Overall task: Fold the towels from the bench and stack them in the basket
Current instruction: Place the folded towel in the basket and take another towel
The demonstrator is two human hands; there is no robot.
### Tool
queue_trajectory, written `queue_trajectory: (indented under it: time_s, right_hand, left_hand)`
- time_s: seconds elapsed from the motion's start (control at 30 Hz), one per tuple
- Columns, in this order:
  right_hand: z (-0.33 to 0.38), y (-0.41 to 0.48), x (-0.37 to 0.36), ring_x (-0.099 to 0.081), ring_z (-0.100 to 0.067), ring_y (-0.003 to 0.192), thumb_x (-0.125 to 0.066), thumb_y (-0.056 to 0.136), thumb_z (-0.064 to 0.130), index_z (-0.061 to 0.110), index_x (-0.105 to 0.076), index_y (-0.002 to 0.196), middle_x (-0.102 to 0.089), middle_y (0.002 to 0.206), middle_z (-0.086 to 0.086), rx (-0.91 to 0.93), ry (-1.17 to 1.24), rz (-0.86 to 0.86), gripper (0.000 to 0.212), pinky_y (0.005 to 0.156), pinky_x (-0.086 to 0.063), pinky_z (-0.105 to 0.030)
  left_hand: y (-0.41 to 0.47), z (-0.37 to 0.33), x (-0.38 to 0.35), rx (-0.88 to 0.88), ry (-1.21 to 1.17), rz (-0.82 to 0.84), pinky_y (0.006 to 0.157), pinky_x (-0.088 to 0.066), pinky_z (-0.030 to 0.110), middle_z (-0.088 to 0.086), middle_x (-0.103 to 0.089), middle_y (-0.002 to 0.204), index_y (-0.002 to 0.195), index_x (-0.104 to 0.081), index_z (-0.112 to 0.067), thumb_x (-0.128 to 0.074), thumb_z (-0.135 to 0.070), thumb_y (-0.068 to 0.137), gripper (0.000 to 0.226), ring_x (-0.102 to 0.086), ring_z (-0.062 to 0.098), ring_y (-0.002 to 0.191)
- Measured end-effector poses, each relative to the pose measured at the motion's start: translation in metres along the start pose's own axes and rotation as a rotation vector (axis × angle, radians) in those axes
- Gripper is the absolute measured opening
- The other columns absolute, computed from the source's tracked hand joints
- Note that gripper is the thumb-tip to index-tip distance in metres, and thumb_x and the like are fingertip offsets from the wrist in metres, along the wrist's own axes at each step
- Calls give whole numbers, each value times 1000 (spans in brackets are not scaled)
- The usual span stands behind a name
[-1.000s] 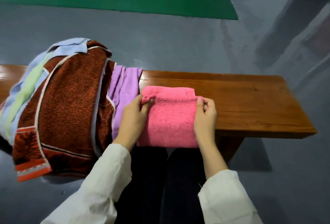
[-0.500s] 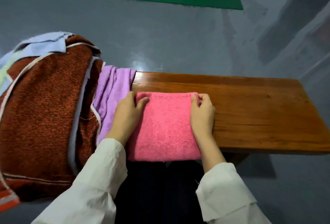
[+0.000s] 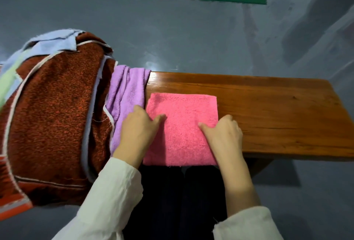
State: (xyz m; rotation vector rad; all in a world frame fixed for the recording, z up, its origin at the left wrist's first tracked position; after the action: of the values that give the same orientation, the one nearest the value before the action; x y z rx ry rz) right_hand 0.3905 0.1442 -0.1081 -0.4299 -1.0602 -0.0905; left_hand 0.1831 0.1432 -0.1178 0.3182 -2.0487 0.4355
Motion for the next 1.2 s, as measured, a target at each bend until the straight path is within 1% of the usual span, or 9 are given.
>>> queue_trajectory:
  time_s: [0.2,0.33,0.43,0.57,0.67,0.77,0.93,1.1,1.2]
  right_hand:
    - [-1,4,-5,-55,-37,114,-64,86,48,2,-48,123,-57,125,-17,-81,95,151,61,86,-44,-37]
    - [-2,9,-6,-64,-31,92,-67,78,39,8,-66,98,-68,102,-11,-33,334,264,36,79,-51,-40]
    - [2,3,-10,-64,-23,84,-64,82,31,19,-63,78,-68,87,0,81,479,276,13,76,-50,-36]
    - [-5,4,-27,-68,-22,92,-68,82,40,22,-67,85,-72,96,1,54,745,295,18,89,-53,-44]
    - [-13,9,-34,-68,-26,91,-67,87,29,18,-65,93,-71,103,-10,-20,912,282,13,89,-53,-47]
    - [-17,6,-31,-67,-24,91,-62,92,21,23,-61,97,-69,104,-7,17,1000,241,5,84,-54,-40]
    - [-27,-16,-12,-64,-18,90,-62,92,18,19,-62,99,-68,98,-2,127,1033,44,7,84,-51,-38]
    - [-55,-52,28,-60,-4,80,-59,93,21,20,-60,98,-64,89,10,208,1028,-132,4,75,-49,-22]
    - [-83,-77,53,-62,-12,85,-61,92,29,18,-59,97,-65,89,8,231,974,-277,12,80,-50,-35]
  left_hand:
    - [-3,1,-8,82,11,131,78,-43,38,26,-66,101,94,-63,6,-56,-55,87,61,-61,38,98]
    - [-2,4,-8,20,-190,256,80,-48,35,18,-69,101,98,-67,-3,-57,-57,86,56,-64,30,94]
    - [-3,10,-11,36,-399,275,76,-48,30,6,-69,94,94,-68,-11,-56,-61,84,52,-64,20,86]
    - [-1,16,-15,-13,-490,199,70,-48,24,-2,-71,87,96,-70,-12,-62,-51,85,41,-65,9,80]
    - [-4,16,-18,-63,-494,158,63,-44,15,-6,-68,82,94,-68,-13,-62,-42,89,31,-61,4,73]
    - [-10,12,-18,-80,-571,156,69,-47,26,-4,-69,84,95,-67,-14,-60,-37,91,25,-63,10,76]
    - [-30,-4,-4,-149,-732,113,68,-47,23,-9,-66,79,90,-64,-17,-58,-31,94,15,-58,4,70]
    - [-65,-36,9,-306,-760,133,63,-43,10,-18,-62,78,88,-62,-21,-56,-26,95,10,-53,-11,64]
    - [-93,-60,10,-416,-747,171,70,-45,14,-17,-65,86,99,-64,-19,-54,-30,96,14,-54,-11,70]
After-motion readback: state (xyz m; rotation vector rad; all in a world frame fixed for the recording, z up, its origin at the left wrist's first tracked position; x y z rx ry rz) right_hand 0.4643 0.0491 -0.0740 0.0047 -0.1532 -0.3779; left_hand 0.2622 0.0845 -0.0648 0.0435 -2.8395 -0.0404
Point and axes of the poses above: each hand's wrist, its own y-axis towards the middle knuckle, its own x-axis out of the back of the hand, z = x × y, the point moved 4 cm from there along y, towards the middle knuckle
